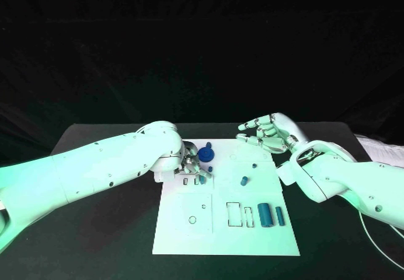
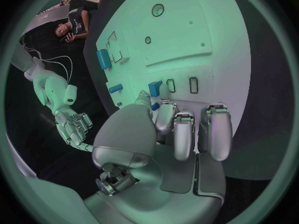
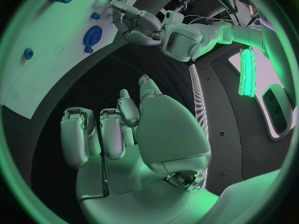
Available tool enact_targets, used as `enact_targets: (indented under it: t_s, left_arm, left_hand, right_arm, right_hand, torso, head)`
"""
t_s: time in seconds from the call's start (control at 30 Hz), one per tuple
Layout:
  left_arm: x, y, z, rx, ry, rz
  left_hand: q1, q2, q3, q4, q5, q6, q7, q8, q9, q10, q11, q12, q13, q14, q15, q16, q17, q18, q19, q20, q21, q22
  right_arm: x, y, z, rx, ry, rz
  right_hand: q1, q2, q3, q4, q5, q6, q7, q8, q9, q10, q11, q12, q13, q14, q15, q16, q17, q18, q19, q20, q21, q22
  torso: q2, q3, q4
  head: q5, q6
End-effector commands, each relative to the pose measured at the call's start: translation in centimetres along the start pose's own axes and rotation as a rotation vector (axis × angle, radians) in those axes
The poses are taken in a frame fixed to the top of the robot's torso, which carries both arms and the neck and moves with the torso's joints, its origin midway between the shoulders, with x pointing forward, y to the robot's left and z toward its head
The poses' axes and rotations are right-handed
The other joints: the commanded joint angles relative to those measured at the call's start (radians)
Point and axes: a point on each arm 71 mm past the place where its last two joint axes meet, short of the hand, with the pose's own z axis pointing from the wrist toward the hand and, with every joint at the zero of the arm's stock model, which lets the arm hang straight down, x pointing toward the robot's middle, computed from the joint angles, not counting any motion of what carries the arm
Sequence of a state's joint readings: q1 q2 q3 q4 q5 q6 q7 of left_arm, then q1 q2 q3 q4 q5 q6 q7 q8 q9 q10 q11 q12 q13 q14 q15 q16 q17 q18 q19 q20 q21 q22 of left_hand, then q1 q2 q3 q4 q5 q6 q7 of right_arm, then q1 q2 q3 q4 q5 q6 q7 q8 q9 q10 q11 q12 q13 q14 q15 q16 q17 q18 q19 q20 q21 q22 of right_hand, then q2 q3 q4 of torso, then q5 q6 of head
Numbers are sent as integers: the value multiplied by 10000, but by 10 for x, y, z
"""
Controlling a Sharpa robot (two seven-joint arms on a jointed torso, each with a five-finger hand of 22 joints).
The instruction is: Assemble the parts on the task board
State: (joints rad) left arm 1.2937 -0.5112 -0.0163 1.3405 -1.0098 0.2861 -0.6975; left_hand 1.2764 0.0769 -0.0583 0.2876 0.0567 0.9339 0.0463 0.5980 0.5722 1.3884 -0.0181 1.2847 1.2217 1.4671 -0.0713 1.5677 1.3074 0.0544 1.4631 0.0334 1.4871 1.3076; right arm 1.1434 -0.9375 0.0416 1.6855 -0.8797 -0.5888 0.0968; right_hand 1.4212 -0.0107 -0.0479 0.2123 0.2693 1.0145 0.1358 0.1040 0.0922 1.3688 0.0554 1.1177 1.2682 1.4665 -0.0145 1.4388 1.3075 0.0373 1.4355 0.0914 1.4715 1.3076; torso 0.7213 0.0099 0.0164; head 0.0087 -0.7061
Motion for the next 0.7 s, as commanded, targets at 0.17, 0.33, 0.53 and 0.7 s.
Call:
enact_targets:
  t_s: [0.17, 0.33, 0.53, 0.7]
  left_arm:
    - [2, 3, 0, -586, 245, 271]
    - [3, 2, -1, -580, 260, 290]
    - [3, 2, -1, -575, 250, 282]
    - [2, 2, 0, -563, 175, 209]
  left_hand:
    - [-198, -560, 911, -2, 4, -58, -18, 54, 178, 11, -67, -21, 67, 1037, -92, 31, 2634, -189, 204, -12, 36, 1130]
    - [-220, -689, 1209, -18, 2, -58, -24, 46, 236, 12, -73, -27, 71, 1037, -96, 31, 2634, -189, 203, -12, 33, 1136]
    - [9, -857, 1826, -132, 4, -80, -59, 7, 307, 10, -102, -35, 82, 1037, -120, 31, 2634, -194, 216, -30, 44, 1173]
    - [744, -818, 2854, -591, 206, -173, -122, -96, 341, -24, -165, -87, 67, 1037, -178, 31, 2634, -196, 220, -82, 46, 1196]
  right_arm:
    - [2, 0, 0, -25, 223, -79]
    - [3, 0, 0, -12, 238, -87]
    - [3, 0, 1, -10, 252, -99]
    - [4, 0, 1, -13, 267, -106]
  right_hand:
    - [-34, -41, -64, -19, 63, 30, -4, 10, 16, 27, -75, -41, -3, 533, -82, -62, 217, 80, -25, -13, -55, 904]
    - [-34, -41, -64, -19, 63, 30, -4, 10, 16, 27, -75, -41, -3, 533, -82, -62, 217, 80, -25, -13, -55, 904]
    - [-34, -41, -64, -19, 63, 30, -4, 10, 16, 27, -75, -41, -3, 533, -82, -62, 217, 80, -25, -13, -55, 904]
    - [-34, -41, -64, -19, 63, 30, -4, 10, 16, 27, -75, -41, -3, 533, -82, -62, 217, 80, -25, -13, -55, 904]
  torso:
    - [0, 6, -5]
    - [2, 3, -4]
    - [4, 8, 0]
    - [1, 13, 7]
  head:
    - [2, -18]
    - [-7, -18]
    - [-7, -30]
    - [-2, -41]
